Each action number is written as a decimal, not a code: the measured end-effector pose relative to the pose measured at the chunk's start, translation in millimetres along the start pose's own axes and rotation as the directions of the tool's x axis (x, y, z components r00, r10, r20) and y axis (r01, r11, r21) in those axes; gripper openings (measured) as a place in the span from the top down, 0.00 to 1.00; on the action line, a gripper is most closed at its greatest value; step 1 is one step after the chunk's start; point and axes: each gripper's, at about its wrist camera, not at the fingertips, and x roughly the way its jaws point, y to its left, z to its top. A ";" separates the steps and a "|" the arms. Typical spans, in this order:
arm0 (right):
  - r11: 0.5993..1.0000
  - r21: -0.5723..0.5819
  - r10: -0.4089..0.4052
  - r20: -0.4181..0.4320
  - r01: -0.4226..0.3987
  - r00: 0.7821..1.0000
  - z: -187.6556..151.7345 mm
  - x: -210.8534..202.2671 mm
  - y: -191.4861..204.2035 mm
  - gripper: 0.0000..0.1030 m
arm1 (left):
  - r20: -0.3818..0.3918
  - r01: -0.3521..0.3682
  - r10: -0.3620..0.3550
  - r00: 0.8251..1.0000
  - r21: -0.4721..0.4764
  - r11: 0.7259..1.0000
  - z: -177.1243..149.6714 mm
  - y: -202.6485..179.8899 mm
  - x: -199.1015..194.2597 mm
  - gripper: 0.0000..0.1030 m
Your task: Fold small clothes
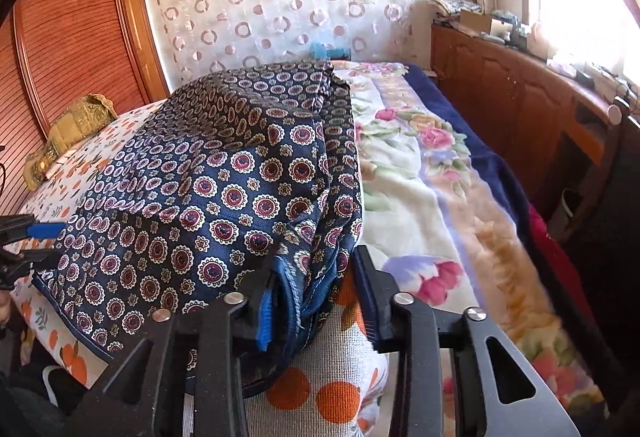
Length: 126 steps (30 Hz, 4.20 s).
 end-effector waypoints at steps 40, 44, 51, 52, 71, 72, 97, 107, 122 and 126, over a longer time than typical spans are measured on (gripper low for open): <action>0.952 -0.097 0.301 0.147 -0.289 0.942 1.7 -155.1 10.9 0.96 | 0.346 0.109 -0.122 0.930 0.057 0.992 31.6 -21.6 -155.3 0.96; 0.965 -0.046 0.264 0.155 -0.259 0.952 21.6 -128.4 2.9 0.96 | 0.328 0.078 -0.075 0.942 0.005 0.997 69.2 3.3 -126.9 0.96; 0.985 0.020 0.167 0.083 -0.169 0.982 58.8 -44.3 4.7 0.96 | 0.256 -0.043 0.057 0.965 -0.061 0.997 116.0 40.8 -56.1 0.96; 0.987 0.033 0.156 0.079 -0.159 0.985 61.9 -33.5 3.0 0.96 | 0.245 -0.064 0.080 0.966 -0.071 0.995 118.6 45.2 -48.7 0.94; 0.999 0.022 0.034 0.121 -0.037 0.992 79.3 -30.2 7.9 0.38 | 0.153 -0.090 0.104 0.983 -0.099 0.991 82.1 55.0 -15.4 0.31; 0.999 0.003 0.049 0.122 -0.050 0.991 74.2 -34.7 10.2 0.38 | 0.140 -0.091 0.104 0.985 -0.097 0.991 80.9 55.0 -11.4 0.31; 0.996 -0.091 -0.008 -0.034 0.005 0.999 73.6 26.0 32.1 0.38 | 0.054 -0.012 0.019 0.998 -0.129 0.992 77.6 55.8 28.1 0.54; 0.997 -0.067 0.044 -0.019 -0.045 0.999 54.4 2.0 25.7 0.38 | 0.046 -0.003 0.010 0.999 -0.145 0.989 89.6 56.3 35.1 0.75; 0.999 -0.031 0.032 -0.069 -0.034 0.997 44.7 10.9 31.2 0.34 | 0.062 -0.114 0.122 0.991 -0.121 0.986 64.8 48.2 -1.7 0.73; 0.999 -0.002 0.034 -0.099 -0.034 0.995 47.1 22.3 27.0 0.33 | 0.076 -0.101 0.110 0.991 -0.120 0.988 74.1 53.8 5.3 0.51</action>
